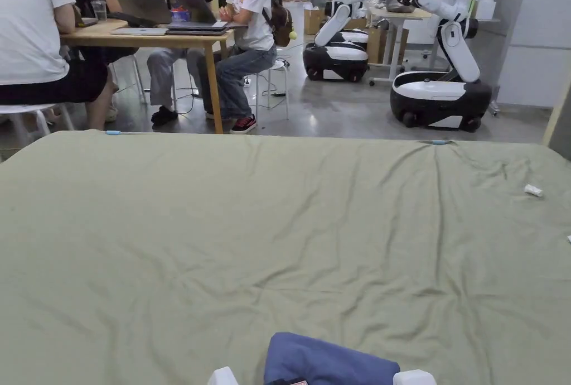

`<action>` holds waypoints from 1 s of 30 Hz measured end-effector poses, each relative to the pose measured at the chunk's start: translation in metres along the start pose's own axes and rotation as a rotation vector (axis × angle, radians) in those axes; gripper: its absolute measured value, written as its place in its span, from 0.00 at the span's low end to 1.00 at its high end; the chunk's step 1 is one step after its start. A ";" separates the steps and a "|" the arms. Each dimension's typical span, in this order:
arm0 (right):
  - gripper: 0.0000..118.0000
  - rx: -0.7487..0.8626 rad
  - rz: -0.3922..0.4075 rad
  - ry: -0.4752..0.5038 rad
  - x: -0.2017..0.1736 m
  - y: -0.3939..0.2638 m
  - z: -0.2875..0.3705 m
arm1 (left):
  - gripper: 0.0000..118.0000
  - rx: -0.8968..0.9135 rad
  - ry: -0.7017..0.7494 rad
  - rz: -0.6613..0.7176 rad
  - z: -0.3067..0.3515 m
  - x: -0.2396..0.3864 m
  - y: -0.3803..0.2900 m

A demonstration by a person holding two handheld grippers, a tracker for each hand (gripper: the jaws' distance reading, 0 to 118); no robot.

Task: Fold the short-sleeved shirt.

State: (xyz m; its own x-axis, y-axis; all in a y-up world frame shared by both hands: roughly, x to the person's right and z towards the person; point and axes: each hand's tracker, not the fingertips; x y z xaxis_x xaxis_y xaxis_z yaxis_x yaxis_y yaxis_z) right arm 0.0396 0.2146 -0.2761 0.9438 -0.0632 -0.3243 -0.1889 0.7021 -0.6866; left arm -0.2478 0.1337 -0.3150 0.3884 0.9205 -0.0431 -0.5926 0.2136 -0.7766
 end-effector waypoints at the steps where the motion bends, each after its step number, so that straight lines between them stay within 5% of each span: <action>1: 0.00 0.007 0.015 -0.002 -0.005 0.004 0.003 | 0.21 0.004 0.004 -0.033 0.005 0.019 -0.006; 3: 0.00 0.036 0.031 0.006 -0.013 0.009 0.002 | 0.21 0.000 0.058 -0.154 0.022 0.030 0.002; 13: 0.00 0.098 0.106 0.033 -0.093 0.056 -0.005 | 0.21 0.097 0.285 -0.265 0.166 -0.022 0.134; 22: 0.00 0.089 0.161 0.080 -0.150 0.073 -0.031 | 0.21 0.220 0.433 -0.217 0.296 -0.067 0.236; 25: 0.00 0.081 0.182 0.075 -0.158 0.074 -0.037 | 0.21 0.216 0.534 -0.218 0.317 -0.085 0.269; 30: 0.00 0.079 0.182 0.074 -0.164 0.078 -0.040 | 0.22 0.213 0.502 -0.205 0.317 -0.104 0.278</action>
State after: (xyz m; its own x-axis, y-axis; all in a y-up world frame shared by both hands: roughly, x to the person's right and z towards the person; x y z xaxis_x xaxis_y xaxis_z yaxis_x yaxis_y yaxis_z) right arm -0.1403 0.2516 -0.3024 0.8730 0.0196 -0.4872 -0.3297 0.7599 -0.5602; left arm -0.6767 0.2010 -0.3273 0.7664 0.5967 -0.2379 -0.5787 0.4806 -0.6589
